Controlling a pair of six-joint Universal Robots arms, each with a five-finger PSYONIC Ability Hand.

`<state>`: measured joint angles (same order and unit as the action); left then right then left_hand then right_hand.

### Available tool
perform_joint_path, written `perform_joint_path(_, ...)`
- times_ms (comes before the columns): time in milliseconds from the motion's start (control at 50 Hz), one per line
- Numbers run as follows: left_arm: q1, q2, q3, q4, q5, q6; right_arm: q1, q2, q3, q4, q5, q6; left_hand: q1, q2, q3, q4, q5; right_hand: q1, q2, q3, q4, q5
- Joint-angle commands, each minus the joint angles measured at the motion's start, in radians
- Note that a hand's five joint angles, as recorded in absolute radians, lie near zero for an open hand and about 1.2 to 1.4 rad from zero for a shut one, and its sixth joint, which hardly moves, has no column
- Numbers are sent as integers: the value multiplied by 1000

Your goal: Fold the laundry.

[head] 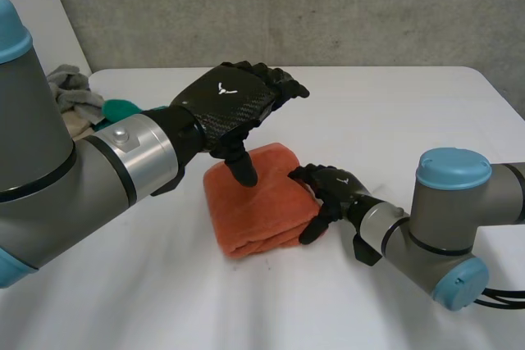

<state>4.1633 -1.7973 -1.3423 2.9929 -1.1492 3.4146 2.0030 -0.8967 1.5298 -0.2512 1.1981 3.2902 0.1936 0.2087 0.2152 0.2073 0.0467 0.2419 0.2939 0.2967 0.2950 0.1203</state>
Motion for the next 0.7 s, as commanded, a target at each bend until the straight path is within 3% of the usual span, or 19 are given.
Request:
perform_joint_path(20, 0, -8, -1, 0, 0, -2, 5, 19, -48, 0, 11, 40, 58, 43, 36, 44, 30, 116, 64, 61, 63, 63)
perform_joint_path(160, 0, -19, -1, 0, 0, -2, 13, 28, -85, 0, 29, 65, 58, 43, 37, 44, 30, 224, 172, 169, 171, 171)
perform_joint_path(260, -2, -24, -1, 0, 0, -2, 17, 47, -109, -3, 38, 69, 61, 46, 39, 47, 33, 1153, 1101, 1098, 1100, 1100)
perform_joint_path(440, -2, -31, -1, 0, 0, -2, -12, 73, -235, 3, 95, 71, 58, 43, 37, 44, 30, 1154, 1102, 1100, 1101, 1101)
perform_joint_path(540, -2, -36, -1, 1, 0, -2, -127, 105, -316, 9, 126, 43, 61, 46, 39, 47, 33, 1154, 1102, 1100, 1101, 1101)
perform_joint_path(700, -2, -45, -1, 1, 0, -2, -280, 199, -476, 30, 210, -130, 61, 46, 39, 47, 33, 1154, 1102, 1100, 1101, 1101)
